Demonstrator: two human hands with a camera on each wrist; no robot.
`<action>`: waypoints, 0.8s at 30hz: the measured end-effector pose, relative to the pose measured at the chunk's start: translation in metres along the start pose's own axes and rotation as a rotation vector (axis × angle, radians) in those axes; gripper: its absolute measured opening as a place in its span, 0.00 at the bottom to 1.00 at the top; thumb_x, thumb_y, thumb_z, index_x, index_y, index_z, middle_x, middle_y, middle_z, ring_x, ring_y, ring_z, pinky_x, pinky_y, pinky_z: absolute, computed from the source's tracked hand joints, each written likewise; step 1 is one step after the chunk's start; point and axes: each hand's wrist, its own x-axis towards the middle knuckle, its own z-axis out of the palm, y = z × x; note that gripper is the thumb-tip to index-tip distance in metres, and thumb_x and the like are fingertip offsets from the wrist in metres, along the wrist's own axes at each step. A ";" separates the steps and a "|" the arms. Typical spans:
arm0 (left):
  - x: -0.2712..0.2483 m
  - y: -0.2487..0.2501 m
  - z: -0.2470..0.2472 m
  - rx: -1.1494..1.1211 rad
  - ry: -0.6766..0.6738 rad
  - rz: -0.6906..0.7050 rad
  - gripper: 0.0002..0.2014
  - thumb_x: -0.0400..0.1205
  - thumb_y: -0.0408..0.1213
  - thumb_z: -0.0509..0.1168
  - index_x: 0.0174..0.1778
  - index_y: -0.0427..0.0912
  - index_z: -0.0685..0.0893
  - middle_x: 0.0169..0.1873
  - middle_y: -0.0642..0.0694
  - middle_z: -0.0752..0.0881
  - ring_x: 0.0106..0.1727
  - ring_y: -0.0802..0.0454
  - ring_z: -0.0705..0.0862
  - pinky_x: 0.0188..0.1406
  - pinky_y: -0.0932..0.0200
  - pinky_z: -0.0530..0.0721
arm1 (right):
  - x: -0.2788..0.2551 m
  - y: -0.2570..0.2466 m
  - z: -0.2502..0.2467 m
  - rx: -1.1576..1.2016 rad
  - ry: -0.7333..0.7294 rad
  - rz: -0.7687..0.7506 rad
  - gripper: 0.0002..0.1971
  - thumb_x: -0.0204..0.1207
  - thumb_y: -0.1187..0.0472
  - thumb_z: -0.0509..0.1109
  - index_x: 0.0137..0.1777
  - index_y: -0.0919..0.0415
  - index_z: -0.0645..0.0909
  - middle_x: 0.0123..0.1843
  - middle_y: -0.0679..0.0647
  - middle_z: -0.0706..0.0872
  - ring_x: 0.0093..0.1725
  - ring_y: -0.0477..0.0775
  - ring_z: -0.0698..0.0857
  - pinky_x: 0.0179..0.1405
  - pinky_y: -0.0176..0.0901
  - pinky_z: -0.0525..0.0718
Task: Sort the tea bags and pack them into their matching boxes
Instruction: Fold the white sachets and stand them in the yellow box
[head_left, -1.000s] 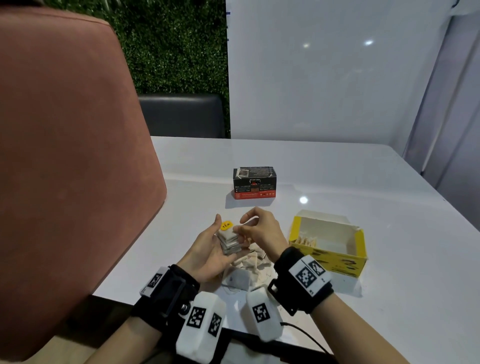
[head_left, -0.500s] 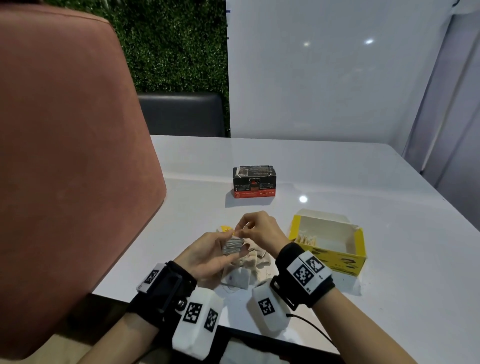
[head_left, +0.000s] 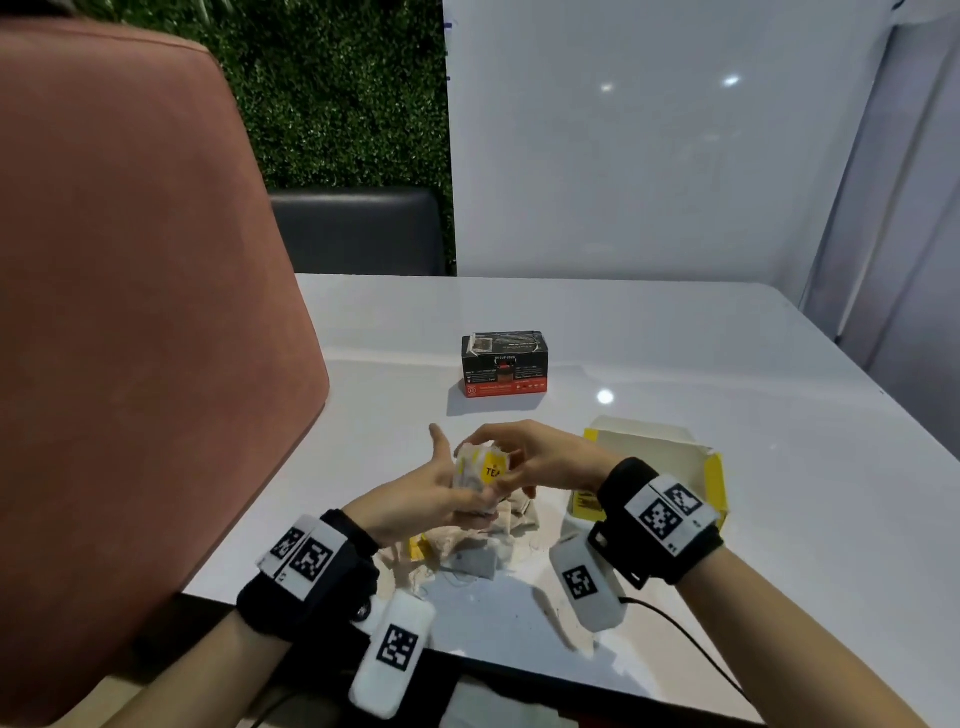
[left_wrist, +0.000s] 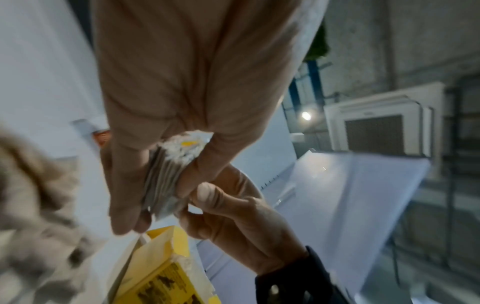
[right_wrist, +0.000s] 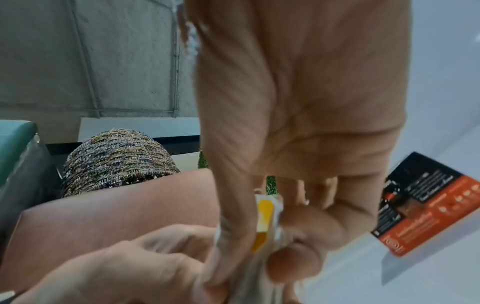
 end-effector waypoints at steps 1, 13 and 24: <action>0.001 0.007 0.003 0.102 -0.020 0.007 0.54 0.82 0.33 0.64 0.72 0.50 0.16 0.54 0.48 0.86 0.54 0.52 0.87 0.54 0.64 0.85 | -0.004 0.000 -0.004 -0.007 -0.008 -0.013 0.24 0.72 0.68 0.74 0.68 0.59 0.75 0.41 0.48 0.83 0.35 0.49 0.82 0.26 0.33 0.78; 0.078 0.078 0.054 0.925 0.014 0.154 0.58 0.77 0.51 0.69 0.76 0.39 0.22 0.78 0.30 0.64 0.80 0.40 0.63 0.75 0.53 0.61 | -0.072 0.024 -0.093 -0.109 0.478 0.091 0.13 0.72 0.78 0.67 0.49 0.62 0.83 0.40 0.63 0.89 0.33 0.57 0.89 0.31 0.44 0.88; 0.113 0.035 0.069 1.084 -0.193 0.106 0.55 0.71 0.35 0.76 0.82 0.50 0.42 0.73 0.33 0.71 0.70 0.39 0.73 0.69 0.48 0.73 | -0.069 0.070 -0.077 -1.059 0.136 0.194 0.14 0.78 0.62 0.66 0.64 0.55 0.79 0.52 0.56 0.80 0.50 0.59 0.83 0.38 0.41 0.71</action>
